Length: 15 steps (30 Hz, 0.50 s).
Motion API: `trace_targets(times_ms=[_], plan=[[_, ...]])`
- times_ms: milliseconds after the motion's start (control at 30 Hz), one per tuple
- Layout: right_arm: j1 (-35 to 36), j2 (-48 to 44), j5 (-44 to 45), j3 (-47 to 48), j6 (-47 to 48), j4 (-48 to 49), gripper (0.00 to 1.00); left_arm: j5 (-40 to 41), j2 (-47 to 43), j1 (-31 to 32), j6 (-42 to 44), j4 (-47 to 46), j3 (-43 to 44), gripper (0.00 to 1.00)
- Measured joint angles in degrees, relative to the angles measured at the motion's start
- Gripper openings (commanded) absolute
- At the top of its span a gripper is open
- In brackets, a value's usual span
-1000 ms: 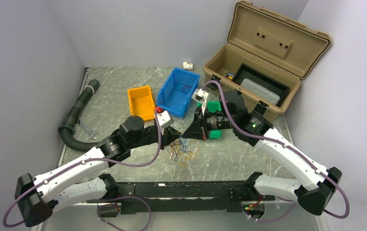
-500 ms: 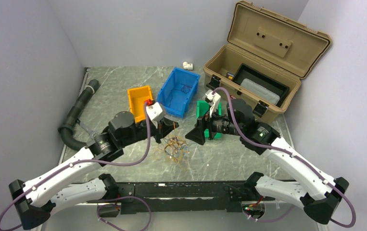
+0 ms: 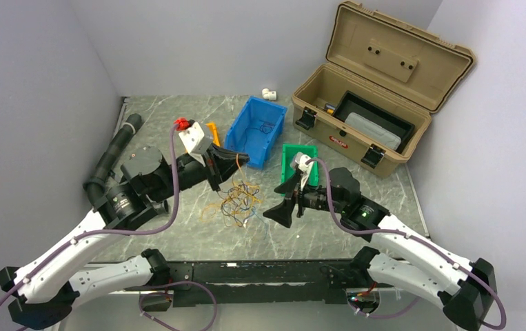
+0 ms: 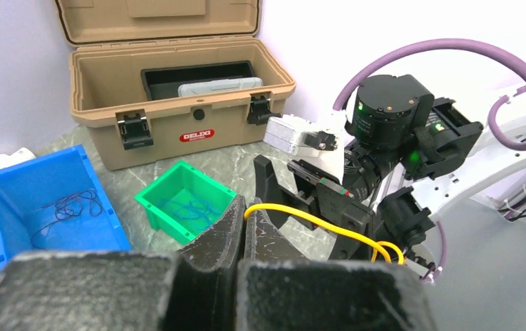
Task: Untangle the cables
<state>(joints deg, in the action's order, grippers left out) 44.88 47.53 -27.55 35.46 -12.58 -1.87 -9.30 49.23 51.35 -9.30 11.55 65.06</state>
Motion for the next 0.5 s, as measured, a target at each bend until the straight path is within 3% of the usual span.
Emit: trace_targets(times_ms=[267, 333, 367, 467, 500], plan=[[2.3, 4.3, 1.7, 0.5, 3.6, 10.3, 0.95, -1.4, 1.7, 0.0, -2.6, 0.6, 1.4, 0.00], [3.2, 6.8, 2.1, 1.6, 4.2, 11.7, 0.88, -1.6, 2.3, 0.0, -3.1, 0.6, 1.9, 0.00], [4.0, 8.4, 2.4, 2.2, 4.6, 12.9, 0.76, -1.9, 2.5, 0.0, -3.5, 0.5, 2.0, 0.00], [5.6, 12.2, 3.5, 2.8, 5.4, 16.0, 0.26, -2.3, 3.2, 0.0, -4.2, 0.5, 2.8, 0.00], [6.0, 13.7, 4.0, 2.7, 4.9, 17.1, 0.15, -2.2, 3.4, 0.0, -4.4, 0.7, 3.2, 0.00]])
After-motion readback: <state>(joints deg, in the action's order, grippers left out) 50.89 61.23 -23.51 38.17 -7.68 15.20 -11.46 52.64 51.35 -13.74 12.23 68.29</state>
